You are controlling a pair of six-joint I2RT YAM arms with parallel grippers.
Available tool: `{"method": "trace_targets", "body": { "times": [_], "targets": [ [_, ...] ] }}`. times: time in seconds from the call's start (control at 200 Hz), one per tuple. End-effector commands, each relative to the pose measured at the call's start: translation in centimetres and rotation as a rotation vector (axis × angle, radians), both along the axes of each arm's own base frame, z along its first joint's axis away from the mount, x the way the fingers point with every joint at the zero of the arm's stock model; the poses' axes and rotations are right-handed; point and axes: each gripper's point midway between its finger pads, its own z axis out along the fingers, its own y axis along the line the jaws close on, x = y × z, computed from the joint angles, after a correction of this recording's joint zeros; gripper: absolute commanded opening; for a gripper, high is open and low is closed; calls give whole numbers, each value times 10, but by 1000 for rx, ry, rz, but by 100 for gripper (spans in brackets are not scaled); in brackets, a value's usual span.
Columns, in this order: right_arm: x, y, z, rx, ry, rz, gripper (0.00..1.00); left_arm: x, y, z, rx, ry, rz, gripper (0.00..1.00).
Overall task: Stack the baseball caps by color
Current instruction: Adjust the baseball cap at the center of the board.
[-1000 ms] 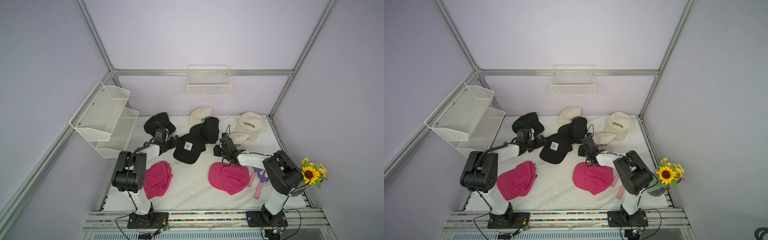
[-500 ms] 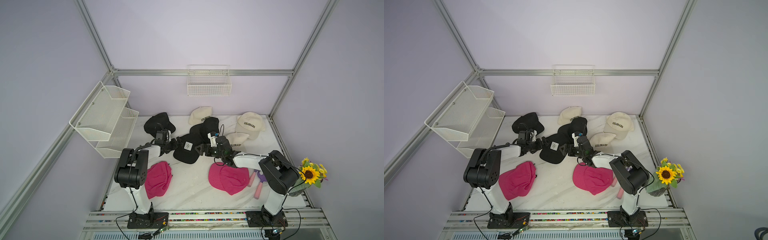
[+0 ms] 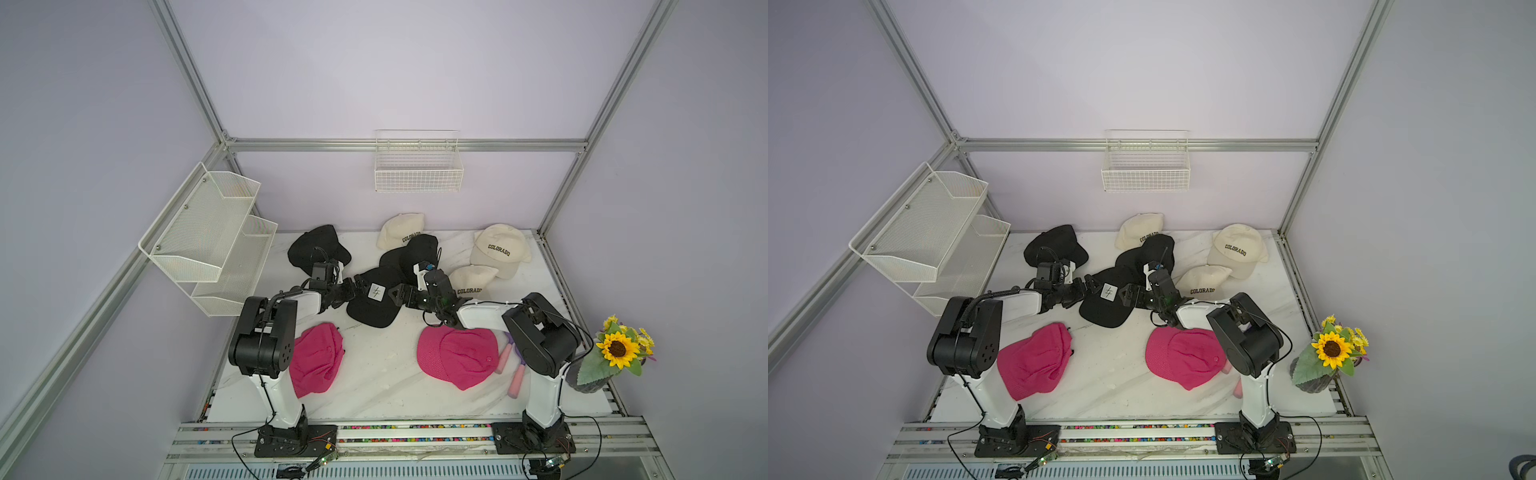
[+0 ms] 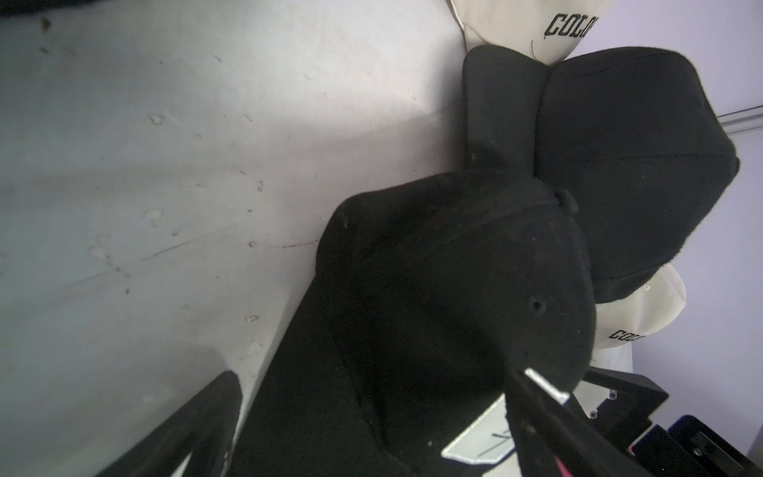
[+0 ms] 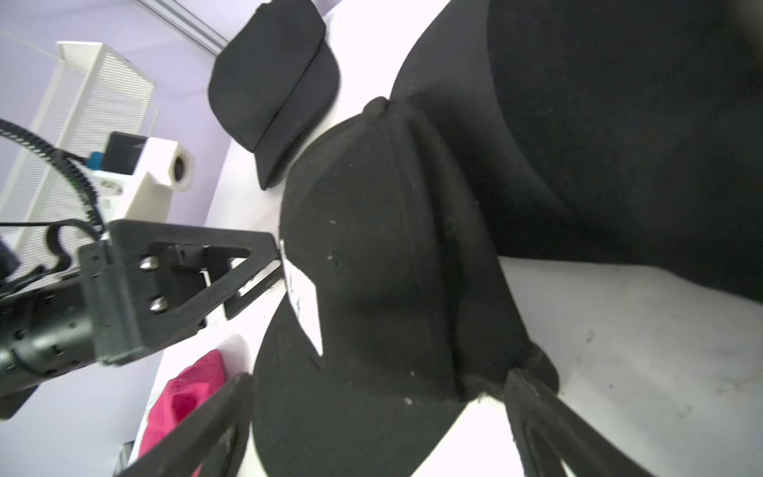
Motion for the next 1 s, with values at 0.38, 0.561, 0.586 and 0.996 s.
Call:
{"method": "trace_targets", "body": {
  "times": [0.38,0.561,0.586,0.996],
  "targets": [
    [-3,22,-17,-17,-18,99,97,-20,-12,-4,-50,58,-24,100],
    [-7,23,-29,-38,14,120,96,-36,-19,-6,-57,87,-33,100],
    [-9,22,-30,-43,20,125,96,-39,-21,-7,-62,96,-38,100],
    [-44,-11,-35,-62,75,68,96,-87,-44,-11,-92,213,2,100]
  ]
}}
